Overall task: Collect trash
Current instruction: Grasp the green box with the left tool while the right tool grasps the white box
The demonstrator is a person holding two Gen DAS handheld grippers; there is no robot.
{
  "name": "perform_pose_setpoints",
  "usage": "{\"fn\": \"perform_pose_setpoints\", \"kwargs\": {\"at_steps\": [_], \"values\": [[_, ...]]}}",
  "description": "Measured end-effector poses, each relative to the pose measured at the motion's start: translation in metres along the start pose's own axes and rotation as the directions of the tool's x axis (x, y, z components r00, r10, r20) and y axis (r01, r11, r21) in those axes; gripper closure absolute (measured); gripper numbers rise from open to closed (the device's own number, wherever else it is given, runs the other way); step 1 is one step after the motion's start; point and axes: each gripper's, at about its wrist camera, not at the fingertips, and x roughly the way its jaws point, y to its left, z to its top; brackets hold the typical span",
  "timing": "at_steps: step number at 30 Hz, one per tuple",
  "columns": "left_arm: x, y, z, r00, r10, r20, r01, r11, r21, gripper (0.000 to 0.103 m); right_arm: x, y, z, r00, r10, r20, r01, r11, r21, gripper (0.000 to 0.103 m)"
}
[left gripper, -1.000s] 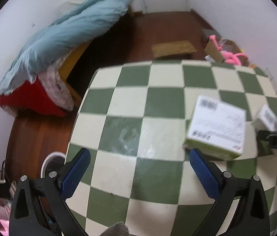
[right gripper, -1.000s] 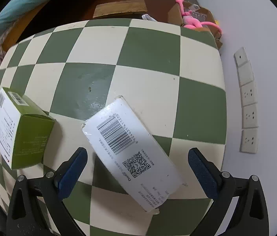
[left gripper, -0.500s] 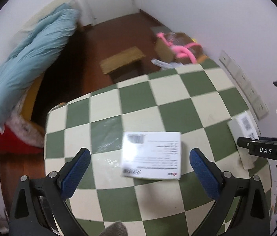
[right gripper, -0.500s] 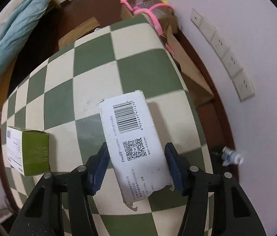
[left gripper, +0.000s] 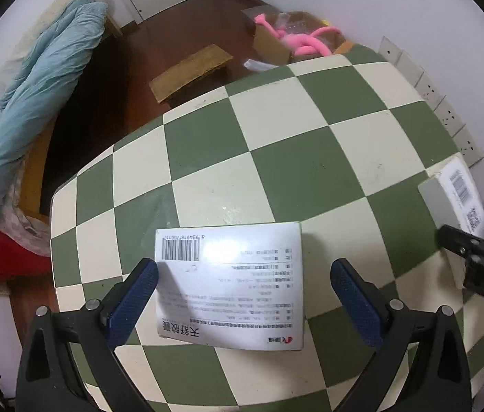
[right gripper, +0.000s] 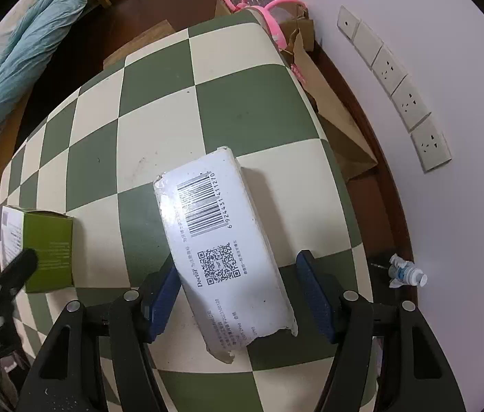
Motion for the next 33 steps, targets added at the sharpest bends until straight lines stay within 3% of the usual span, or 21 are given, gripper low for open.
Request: {"fn": "perform_pose_setpoints", "kwargs": {"at_steps": [3, 6, 10, 12, 15, 21, 23, 27, 29, 33], "values": [[-0.003, 0.005, 0.000, 1.000, -0.013, 0.019, 0.013, 0.999, -0.031, 0.010, 0.000, 0.005, -0.002, 1.000, -0.024, 0.014, 0.024, 0.999, -0.021, 0.034], [-0.011, 0.010, 0.000, 0.999, -0.014, 0.048, 0.016, 0.999, -0.039, 0.027, -0.001, 0.008, -0.006, 0.999, -0.044, 0.033, 0.045, 0.998, -0.035, 0.038], [-0.028, 0.010, 0.001, 0.996, -0.036, 0.086, 0.039, 0.999, -0.037, 0.061, -0.005, 0.008, -0.011, 0.998, -0.042, 0.053, 0.045, 0.998, -0.045, 0.049], [-0.033, 0.008, 0.003, 0.995, -0.031, 0.096, 0.034, 0.999, -0.029, 0.068, -0.006, 0.008, -0.013, 0.998, -0.039, 0.057, 0.042, 0.998, -0.048, 0.049], [-0.034, 0.015, 0.005, 0.994, -0.048, 0.102, 0.053, 0.997, -0.054, 0.066, -0.011, 0.006, -0.016, 0.997, -0.029, 0.071, 0.032, 0.999, -0.042, 0.049], [-0.020, 0.040, 0.006, 0.985, -0.168, 0.031, 0.171, 0.973, -0.153, 0.039, -0.024, 0.007, -0.020, 0.997, -0.006, 0.077, 0.009, 0.999, -0.045, 0.049], [-0.019, 0.049, 0.005, 0.979, -0.204, 0.020, 0.204, 0.960, -0.194, 0.025, -0.027, 0.007, -0.019, 0.997, 0.003, 0.075, 0.000, 0.999, -0.039, 0.049], [-0.015, 0.051, 0.006, 0.976, -0.218, -0.010, 0.212, 0.959, -0.189, 0.018, -0.032, 0.006, -0.017, 0.997, 0.020, 0.078, -0.017, 0.999, -0.028, 0.049], [-0.009, 0.048, 0.005, 0.971, -0.236, -0.038, 0.226, 0.958, -0.178, 0.005, -0.032, 0.005, -0.016, 0.997, 0.026, 0.076, -0.024, 0.999, -0.025, 0.049], [0.008, 0.037, 0.000, 0.966, -0.237, -0.098, 0.222, 0.964, -0.147, 0.005, -0.028, 0.002, -0.014, 0.997, 0.038, 0.066, -0.037, 0.999, -0.010, 0.049]]}}
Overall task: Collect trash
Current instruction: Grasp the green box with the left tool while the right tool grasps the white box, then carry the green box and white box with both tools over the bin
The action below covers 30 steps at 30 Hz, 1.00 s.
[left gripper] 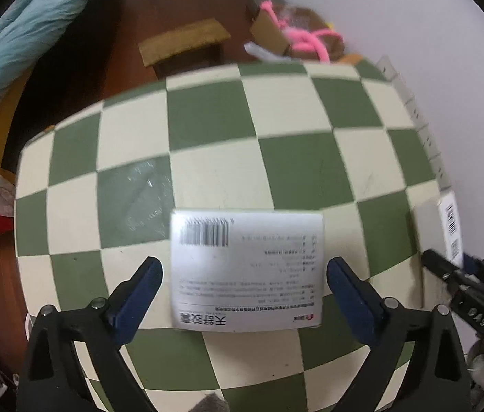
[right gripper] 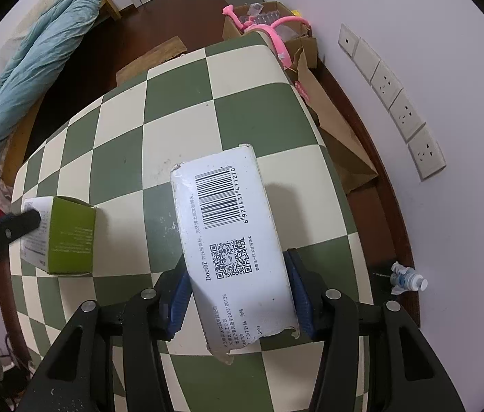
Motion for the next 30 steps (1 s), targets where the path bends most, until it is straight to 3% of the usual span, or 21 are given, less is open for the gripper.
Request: {"fn": "perform_pose_setpoints", "kwargs": {"at_steps": [3, 5, 6, 12, 16, 22, 30], "values": [[0.009, 0.001, -0.005, 1.000, 0.019, -0.004, -0.019, 0.999, -0.030, 0.006, 0.004, 0.000, -0.002, 1.000, -0.006, -0.008, 0.006, 1.000, -0.003, 0.049], [0.005, 0.003, -0.009, 0.999, 0.014, 0.033, -0.012, 0.998, -0.054, 0.010, 0.005, 0.000, -0.003, 1.000, -0.009, -0.013, 0.009, 1.000, -0.005, 0.049], [0.002, 0.002, -0.011, 0.999, 0.017, 0.051, -0.014, 0.998, -0.054, 0.017, 0.006, 0.001, -0.005, 1.000, -0.012, -0.014, 0.012, 1.000, -0.010, 0.049], [-0.033, 0.001, -0.026, 0.979, 0.087, 0.182, -0.082, 0.996, -0.038, 0.017, 0.001, 0.007, -0.010, 0.999, -0.038, 0.012, 0.039, 0.997, -0.059, 0.049], [-0.072, 0.005, -0.045, 0.951, 0.130, 0.282, -0.121, 0.991, -0.047, 0.017, -0.011, 0.012, -0.014, 0.999, -0.029, 0.037, 0.031, 0.997, -0.067, 0.050], [-0.136, 0.033, -0.085, 0.905, 0.157, 0.395, -0.121, 0.986, -0.115, 0.017, -0.050, 0.033, -0.031, 0.994, 0.022, 0.102, -0.013, 0.996, -0.089, 0.050], [-0.220, 0.103, -0.147, 0.852, 0.204, 0.483, -0.115, 0.972, -0.206, 0.017, -0.115, 0.108, -0.072, 0.972, 0.154, 0.178, -0.122, 0.976, -0.178, 0.050]]}}
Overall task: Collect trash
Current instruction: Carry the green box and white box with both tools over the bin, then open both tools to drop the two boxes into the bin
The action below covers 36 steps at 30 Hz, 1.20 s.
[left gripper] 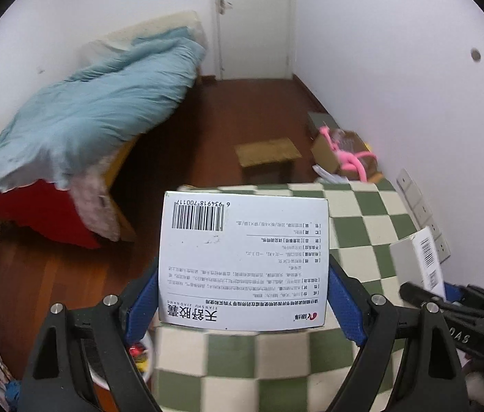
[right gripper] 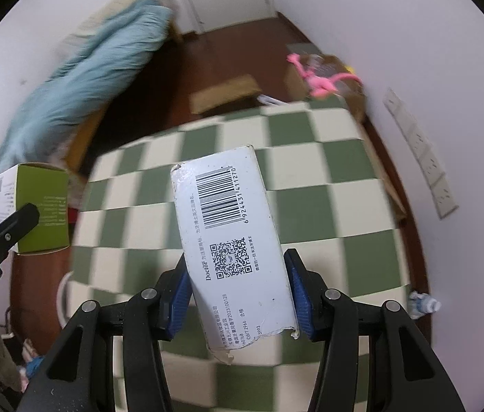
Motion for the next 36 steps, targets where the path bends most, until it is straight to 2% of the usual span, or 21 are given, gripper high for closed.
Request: {"fn": "perform_pose_setpoints", "kwargs": {"at_steps": [4, 9, 12, 15, 18, 20, 24, 25, 28, 30, 31, 34, 36], "values": [[-0.040, 0.059, -0.008, 0.999, 0.023, 0.038, -0.022, 0.999, -0.036, 0.017, -0.018, 0.057, -0.014, 0.997, 0.079, 0.010, -0.078, 0.996, -0.030, 0.050], [-0.067, 0.136, -0.030, 0.998, 0.043, 0.050, -0.038, 0.993, -0.111, 0.017, -0.023, 0.141, -0.037, 0.984, 0.180, -0.014, -0.181, 0.981, -0.072, 0.050], [-0.066, 0.188, -0.050, 0.999, 0.051, 0.012, -0.048, 0.984, -0.174, 0.017, -0.016, 0.196, -0.053, 0.972, 0.228, -0.052, -0.233, 0.967, -0.103, 0.050], [-0.050, 0.240, -0.078, 0.996, 0.055, -0.067, -0.071, 0.964, -0.256, 0.017, 0.003, 0.251, -0.073, 0.959, 0.259, -0.117, -0.274, 0.952, -0.136, 0.050], [-0.023, 0.287, -0.112, 0.985, 0.044, -0.166, -0.099, 0.936, -0.338, 0.017, 0.037, 0.305, -0.097, 0.942, 0.270, -0.198, -0.304, 0.938, -0.166, 0.050], [0.001, 0.317, -0.135, 0.975, 0.018, -0.221, -0.109, 0.907, -0.408, 0.017, 0.060, 0.329, -0.111, 0.930, 0.270, -0.248, -0.316, 0.934, -0.169, 0.050], [0.049, 0.359, -0.171, 0.951, -0.051, -0.305, -0.118, 0.853, -0.508, 0.017, 0.116, 0.372, -0.132, 0.906, 0.247, -0.345, -0.323, 0.928, -0.185, 0.050], [0.065, 0.369, -0.182, 0.941, -0.090, -0.326, -0.109, 0.831, -0.545, 0.016, 0.131, 0.383, -0.137, 0.896, 0.241, -0.373, -0.326, 0.927, -0.185, 0.050], [0.099, 0.386, -0.206, 0.917, -0.159, -0.365, -0.110, 0.781, -0.615, 0.015, 0.172, 0.405, -0.148, 0.874, 0.216, -0.435, -0.323, 0.927, -0.189, 0.050], [0.114, 0.395, -0.219, 0.904, -0.177, -0.388, -0.126, 0.759, -0.639, 0.014, 0.194, 0.415, -0.152, 0.866, 0.191, -0.463, -0.311, 0.930, -0.198, 0.050], [0.119, 0.398, -0.224, 0.898, -0.179, -0.401, -0.138, 0.751, -0.645, 0.014, 0.209, 0.422, -0.155, 0.853, 0.184, -0.489, -0.314, 0.928, -0.199, 0.050], [0.121, 0.407, -0.235, 0.893, -0.182, -0.412, -0.159, 0.728, -0.667, 0.000, 0.238, 0.436, -0.160, 0.837, 0.151, -0.526, -0.299, 0.932, -0.207, 0.050], [0.115, 0.411, -0.241, 0.896, -0.177, -0.408, -0.166, 0.718, -0.676, 0.000, 0.254, 0.447, -0.162, 0.834, 0.122, -0.538, -0.286, 0.929, -0.233, 0.049]]}}
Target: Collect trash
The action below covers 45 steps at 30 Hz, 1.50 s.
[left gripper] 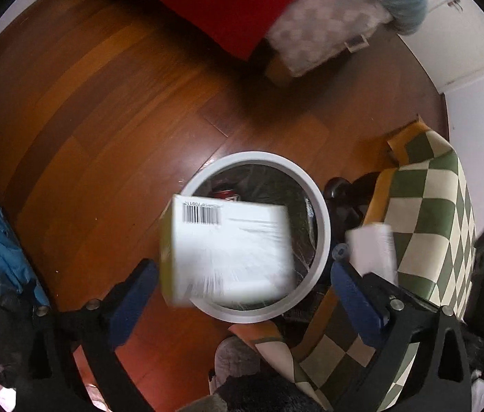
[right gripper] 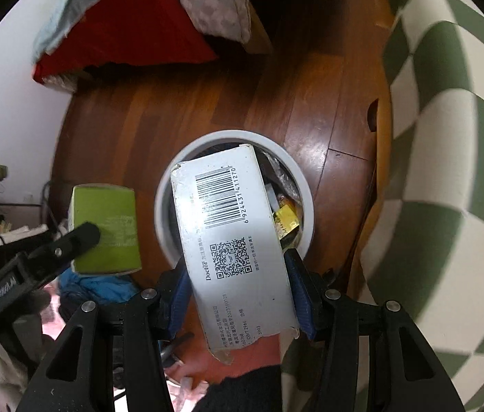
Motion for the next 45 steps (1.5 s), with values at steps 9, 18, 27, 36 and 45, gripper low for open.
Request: {"fn": "perform_pose_setpoints", "kwargs": {"at_steps": [9, 18, 27, 36, 45], "values": [[-0.045, 0.011, -0.027, 0.961, 0.216, 0.171, -0.227, 0.973, 0.046, 0.000, 0.021, 0.014, 0.016, 0.999, -0.037, -0.029, 0.036, 0.999, -0.032, 0.004], [-0.102, -0.001, -0.075, 0.930, 0.260, 0.261, -0.288, 0.955, 0.071, 0.000, -0.038, 0.027, -0.031, 0.988, -0.143, 0.059, 0.149, 0.981, -0.125, 0.000], [-0.161, -0.034, -0.114, 0.920, 0.210, 0.330, -0.268, 0.953, 0.143, 0.000, -0.129, 0.039, -0.091, 0.983, -0.108, 0.147, 0.131, 0.979, -0.156, 0.000], [-0.236, -0.061, -0.160, 0.914, 0.101, 0.393, -0.200, 0.955, 0.219, 0.000, -0.225, 0.047, -0.146, 0.971, -0.012, 0.239, 0.060, 0.979, -0.197, 0.000], [-0.297, -0.079, -0.197, 0.903, -0.020, 0.429, -0.109, 0.956, 0.274, 0.000, -0.305, 0.060, -0.200, 0.955, 0.095, 0.281, -0.015, 0.961, -0.276, 0.000]]}}
